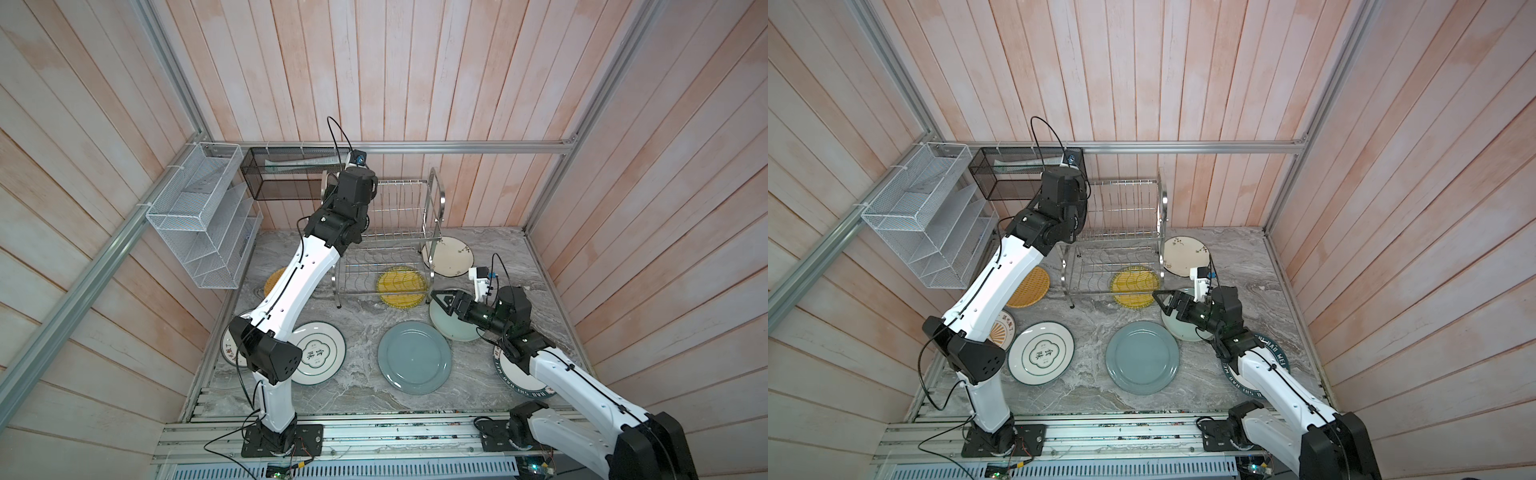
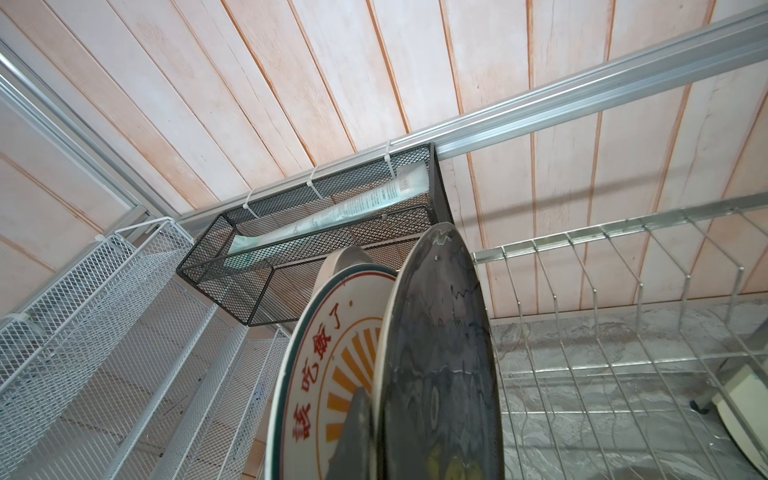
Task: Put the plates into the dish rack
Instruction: 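Lower the black plate into the rack slot beside the sunburst plate with the left gripper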
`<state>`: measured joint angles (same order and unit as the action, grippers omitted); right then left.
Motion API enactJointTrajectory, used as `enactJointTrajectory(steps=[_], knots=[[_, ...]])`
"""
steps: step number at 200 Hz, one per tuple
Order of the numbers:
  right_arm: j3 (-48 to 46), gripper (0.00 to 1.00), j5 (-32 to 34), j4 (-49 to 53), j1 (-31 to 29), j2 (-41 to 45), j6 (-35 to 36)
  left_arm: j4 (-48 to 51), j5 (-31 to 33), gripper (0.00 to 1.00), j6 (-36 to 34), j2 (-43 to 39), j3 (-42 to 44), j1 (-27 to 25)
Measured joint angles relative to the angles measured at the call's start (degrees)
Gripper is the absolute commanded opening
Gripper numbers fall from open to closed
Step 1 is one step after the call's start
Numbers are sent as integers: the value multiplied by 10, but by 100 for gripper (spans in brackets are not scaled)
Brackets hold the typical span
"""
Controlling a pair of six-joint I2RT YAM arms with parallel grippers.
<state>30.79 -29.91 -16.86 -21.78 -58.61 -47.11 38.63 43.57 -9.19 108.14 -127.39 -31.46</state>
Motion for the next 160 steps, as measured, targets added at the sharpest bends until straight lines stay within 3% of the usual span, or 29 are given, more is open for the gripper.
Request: enactJointTrajectory(steps=[50,121,160], knots=[[0,98,0,-2,-1,-3,0,37,50,0,-30,51,-82,-25],[-7,98,-2,-3,-1,-2,0,34,107,0,-88,75,-113,-50],[-9,98,-5,-3,-1,-2,0,49,130,0,-103,109,-187,-62]])
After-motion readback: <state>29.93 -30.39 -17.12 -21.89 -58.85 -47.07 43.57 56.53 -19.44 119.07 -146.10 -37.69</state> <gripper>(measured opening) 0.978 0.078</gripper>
